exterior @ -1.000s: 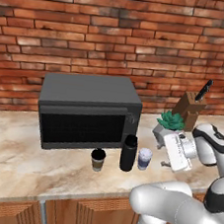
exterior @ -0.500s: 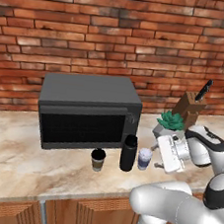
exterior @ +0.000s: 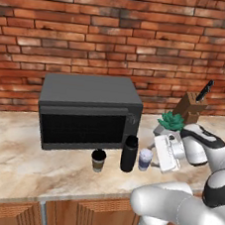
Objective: Move the drinks to the dining counter.
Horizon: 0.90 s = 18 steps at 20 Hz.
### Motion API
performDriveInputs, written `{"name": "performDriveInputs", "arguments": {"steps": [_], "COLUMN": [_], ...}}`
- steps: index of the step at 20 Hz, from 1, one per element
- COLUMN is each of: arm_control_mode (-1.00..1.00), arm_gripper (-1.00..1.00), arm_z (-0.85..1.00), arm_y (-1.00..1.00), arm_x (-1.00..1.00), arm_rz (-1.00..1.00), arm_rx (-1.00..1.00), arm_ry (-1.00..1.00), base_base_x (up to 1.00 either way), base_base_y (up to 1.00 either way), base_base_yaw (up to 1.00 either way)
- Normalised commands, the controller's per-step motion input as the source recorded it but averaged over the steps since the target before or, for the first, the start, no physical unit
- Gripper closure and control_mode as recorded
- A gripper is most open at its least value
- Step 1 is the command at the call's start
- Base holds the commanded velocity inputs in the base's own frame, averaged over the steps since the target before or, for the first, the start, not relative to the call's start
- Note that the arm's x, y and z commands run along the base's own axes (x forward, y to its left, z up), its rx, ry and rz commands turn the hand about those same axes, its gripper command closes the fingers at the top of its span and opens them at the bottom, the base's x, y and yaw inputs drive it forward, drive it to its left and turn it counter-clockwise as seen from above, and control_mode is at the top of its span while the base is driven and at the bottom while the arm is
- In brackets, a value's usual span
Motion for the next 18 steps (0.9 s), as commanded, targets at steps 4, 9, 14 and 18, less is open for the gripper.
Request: {"name": "performDriveInputs", "arguments": {"steps": [4, 9, 14, 18], "arm_control_mode": [-1.00, -1.00, -1.00, -1.00], "arm_gripper": [-1.00, -1.00, -1.00, -1.00], "arm_z": [-0.01, -0.08, -0.13, -0.11], "arm_y": [0.06, 0.12, 0.18, 0.18], "arm_x": [0.09, 0.01, 0.00, 0.00], "arm_rz": [-0.02, -0.01, -0.02, -0.01], "arm_rx": [0.00, 0.00, 0.00, 0.00], "arm_ry": [0.05, 0.08, 0.10, 0.08], "base_base_x": [0.00, 0.00, 0.00, 0.00], "base_base_y": [0.00, 0.00, 0.00, 0.00], "base_base_yaw": [0.00, 0.00, 0.00, 0.00]}}
